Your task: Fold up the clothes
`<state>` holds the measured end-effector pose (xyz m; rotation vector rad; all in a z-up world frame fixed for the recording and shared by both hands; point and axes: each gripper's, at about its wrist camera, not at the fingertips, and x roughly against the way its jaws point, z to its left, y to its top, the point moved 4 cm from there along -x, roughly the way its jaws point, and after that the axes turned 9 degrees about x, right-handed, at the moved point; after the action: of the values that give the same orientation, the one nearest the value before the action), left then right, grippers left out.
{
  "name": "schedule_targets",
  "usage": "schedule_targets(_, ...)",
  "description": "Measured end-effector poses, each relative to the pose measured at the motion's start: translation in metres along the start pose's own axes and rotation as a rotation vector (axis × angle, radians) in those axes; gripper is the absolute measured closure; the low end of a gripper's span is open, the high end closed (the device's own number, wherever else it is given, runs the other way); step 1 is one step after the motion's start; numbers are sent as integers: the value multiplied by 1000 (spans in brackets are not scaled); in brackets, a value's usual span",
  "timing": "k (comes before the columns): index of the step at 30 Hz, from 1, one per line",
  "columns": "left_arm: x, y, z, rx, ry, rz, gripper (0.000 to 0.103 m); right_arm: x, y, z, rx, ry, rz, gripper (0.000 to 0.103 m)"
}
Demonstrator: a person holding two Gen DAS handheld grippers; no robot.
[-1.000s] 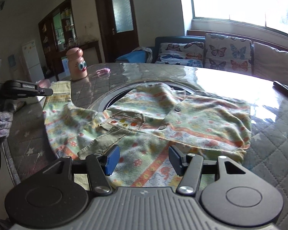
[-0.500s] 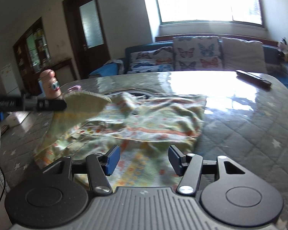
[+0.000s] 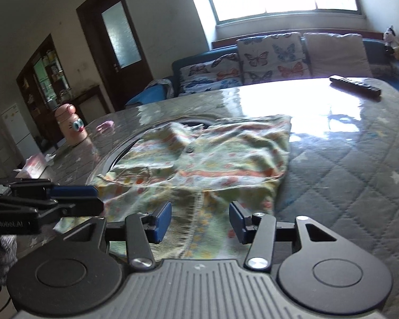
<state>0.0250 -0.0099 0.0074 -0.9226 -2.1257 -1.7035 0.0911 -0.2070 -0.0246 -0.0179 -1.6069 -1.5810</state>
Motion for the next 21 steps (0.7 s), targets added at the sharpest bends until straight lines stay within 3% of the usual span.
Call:
schedule_targets(8,6,-4,64,86,187,1,62,-26,-10,16,33,15,83,70)
schedule_targets(10,6,-6,73,102,201,3,62,-27,-11,18,42,10,91,88)
schedule_targets(12,6,-9,79,109,213,11,62,-25,-11,20,48,2,92,94)
schedule_targets(18,7,-14,83,97,225,21,62,3,4,26,85,-35,12,96)
schedule_targets(21,4,-15,86,92,242,25,62,6,3,24,91,-64,19,96)
